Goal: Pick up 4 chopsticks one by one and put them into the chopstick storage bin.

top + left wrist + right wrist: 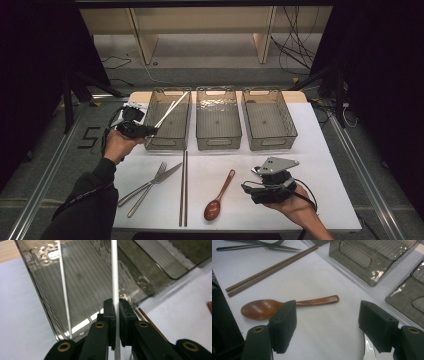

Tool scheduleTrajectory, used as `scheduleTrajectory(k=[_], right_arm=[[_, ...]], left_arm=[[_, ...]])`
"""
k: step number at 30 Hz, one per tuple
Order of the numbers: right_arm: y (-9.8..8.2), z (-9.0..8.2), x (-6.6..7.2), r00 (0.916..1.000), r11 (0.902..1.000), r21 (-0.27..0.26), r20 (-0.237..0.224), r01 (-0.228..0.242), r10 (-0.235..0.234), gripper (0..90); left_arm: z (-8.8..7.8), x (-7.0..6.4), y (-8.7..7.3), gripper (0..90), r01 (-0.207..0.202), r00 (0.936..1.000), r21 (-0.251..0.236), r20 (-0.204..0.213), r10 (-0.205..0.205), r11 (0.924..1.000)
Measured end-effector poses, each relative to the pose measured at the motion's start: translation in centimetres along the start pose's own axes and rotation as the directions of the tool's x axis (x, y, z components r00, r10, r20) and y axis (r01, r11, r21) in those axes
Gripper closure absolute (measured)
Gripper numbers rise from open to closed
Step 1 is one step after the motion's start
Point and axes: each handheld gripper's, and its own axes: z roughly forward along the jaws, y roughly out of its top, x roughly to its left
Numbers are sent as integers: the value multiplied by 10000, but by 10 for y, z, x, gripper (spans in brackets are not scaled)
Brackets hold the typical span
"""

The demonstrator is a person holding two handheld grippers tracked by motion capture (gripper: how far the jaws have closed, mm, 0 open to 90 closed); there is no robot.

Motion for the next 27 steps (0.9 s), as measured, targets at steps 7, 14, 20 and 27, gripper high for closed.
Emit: scheduleTrajectory(k=[7,14,20,27], right_arm=[[0,0,0,9999,9999,-59,-64,-108,107,299],[0,-1,0,9999,9999,-77,-92,-135,134,289],[0,-1,-1,9999,9998,-102,-103,-140,139,289],[1,-1,0,9999,9999,-103,-116,-123,122,290]], left_arm=[[16,11,13,850,387,9984,204,-430,-378,9990],[34,21,19,849,879,9941,472,-675,-846,9950],[43,24,21,848,977,9927,696,-784,-922,9928],[52,26,21,847,1122,9908,906,-861,-1045,9895]])
